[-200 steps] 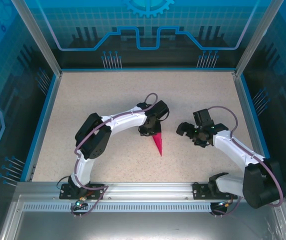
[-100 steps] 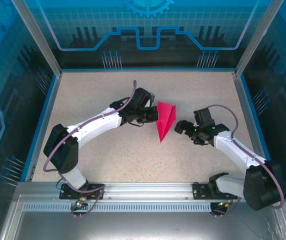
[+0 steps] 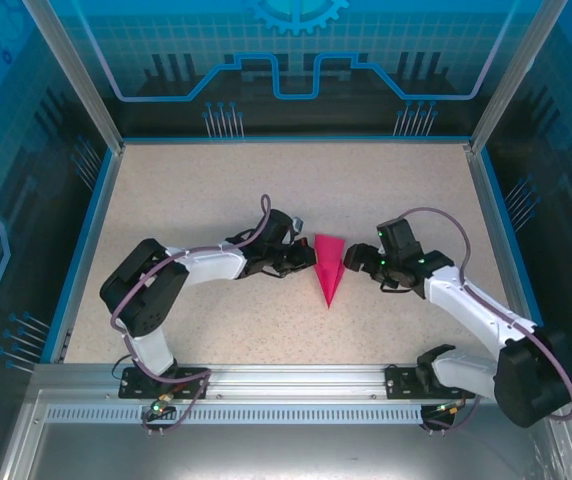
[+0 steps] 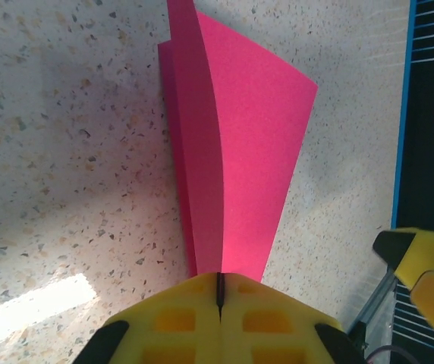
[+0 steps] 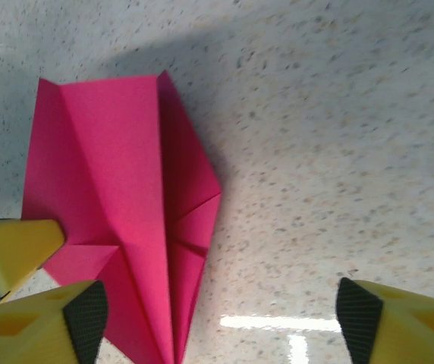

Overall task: Fold a paper plane with a square sheet of paper (pick it up from the middle)
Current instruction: Turn over a paper plane at the center of the table.

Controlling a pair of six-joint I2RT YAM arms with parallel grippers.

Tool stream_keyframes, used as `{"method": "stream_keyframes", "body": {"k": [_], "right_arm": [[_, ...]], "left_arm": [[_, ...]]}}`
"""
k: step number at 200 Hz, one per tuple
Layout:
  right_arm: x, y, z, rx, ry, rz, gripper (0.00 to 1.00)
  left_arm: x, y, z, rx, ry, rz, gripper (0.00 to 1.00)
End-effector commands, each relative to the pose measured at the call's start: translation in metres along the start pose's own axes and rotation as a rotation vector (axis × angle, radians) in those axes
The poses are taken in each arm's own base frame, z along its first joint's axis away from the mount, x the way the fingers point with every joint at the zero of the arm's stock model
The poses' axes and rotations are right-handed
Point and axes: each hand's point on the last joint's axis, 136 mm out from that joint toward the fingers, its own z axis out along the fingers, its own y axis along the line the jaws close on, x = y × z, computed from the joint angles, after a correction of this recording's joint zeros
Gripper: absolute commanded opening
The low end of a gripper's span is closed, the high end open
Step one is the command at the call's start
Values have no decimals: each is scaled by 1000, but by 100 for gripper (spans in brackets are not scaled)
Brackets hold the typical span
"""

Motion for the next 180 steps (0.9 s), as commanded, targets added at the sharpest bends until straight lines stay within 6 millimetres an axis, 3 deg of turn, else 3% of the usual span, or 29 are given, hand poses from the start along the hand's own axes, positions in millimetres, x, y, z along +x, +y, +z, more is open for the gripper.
{"method": "stream_keyframes", "body": {"k": [1, 41, 55, 60, 77, 92, 122, 142, 180], "right_arm": [[1, 32, 5, -50, 10, -94, 74], [21, 63, 26, -19, 84, -230, 61], [30, 60, 36, 13, 116, -253, 59], [25, 70, 34, 1, 106, -262, 59], [30, 73, 41, 18, 127, -296, 58], [34, 76, 46, 31, 153, -320, 50], [42, 82, 53, 53, 186, -376, 44], [42, 73, 56, 127, 190, -389, 45], [38, 60, 59, 202, 183, -422, 56]], "left_arm": [[-2, 2, 4, 31, -17, -22, 0], [8, 32, 6, -59, -14, -65, 0], [12, 43, 6, -94, -12, -80, 0], [13, 45, 6, -103, -12, -83, 0], [15, 50, 5, -121, -9, -90, 0], [17, 55, 4, -145, -4, -96, 0], [20, 61, 4, -158, 0, -101, 0], [21, 62, 5, -160, 2, -102, 0], [21, 65, 5, -170, 5, -102, 0]]}}
